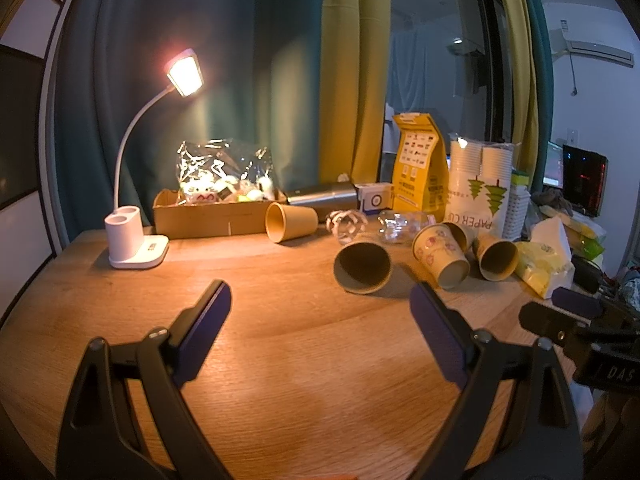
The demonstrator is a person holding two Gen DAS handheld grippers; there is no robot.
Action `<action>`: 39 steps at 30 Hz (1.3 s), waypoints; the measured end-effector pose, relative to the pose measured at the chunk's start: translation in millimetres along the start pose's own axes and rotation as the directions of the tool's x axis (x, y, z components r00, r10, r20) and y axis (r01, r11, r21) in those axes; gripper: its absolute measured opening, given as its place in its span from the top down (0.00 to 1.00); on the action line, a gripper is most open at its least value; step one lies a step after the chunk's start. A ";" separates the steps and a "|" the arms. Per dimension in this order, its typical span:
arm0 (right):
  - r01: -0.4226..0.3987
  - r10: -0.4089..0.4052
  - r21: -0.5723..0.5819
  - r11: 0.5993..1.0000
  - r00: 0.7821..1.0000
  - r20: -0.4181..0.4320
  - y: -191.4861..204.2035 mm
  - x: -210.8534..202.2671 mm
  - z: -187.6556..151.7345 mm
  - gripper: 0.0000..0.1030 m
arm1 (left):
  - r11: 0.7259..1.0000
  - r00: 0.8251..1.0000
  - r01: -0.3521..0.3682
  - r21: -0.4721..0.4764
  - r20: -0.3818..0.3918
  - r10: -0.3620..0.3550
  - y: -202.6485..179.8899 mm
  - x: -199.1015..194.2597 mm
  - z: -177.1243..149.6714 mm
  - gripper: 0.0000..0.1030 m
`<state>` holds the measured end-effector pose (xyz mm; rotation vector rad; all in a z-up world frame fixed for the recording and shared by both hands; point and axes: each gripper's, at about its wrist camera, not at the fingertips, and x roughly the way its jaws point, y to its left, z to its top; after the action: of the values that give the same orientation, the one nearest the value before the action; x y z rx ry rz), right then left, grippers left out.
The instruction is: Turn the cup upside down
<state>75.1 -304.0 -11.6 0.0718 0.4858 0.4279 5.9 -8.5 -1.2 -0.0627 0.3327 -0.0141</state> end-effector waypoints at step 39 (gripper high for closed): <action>-0.003 0.003 0.006 1.000 1.000 0.002 -0.8 0.3 -3.1 0.17 | 1.000 1.000 0.002 0.011 -0.009 -0.002 -2.1 1.1 -0.5 0.11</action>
<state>74.2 -304.7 -14.6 0.0788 0.4849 0.4294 6.8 -10.6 -1.9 -0.0520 0.3414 -0.0178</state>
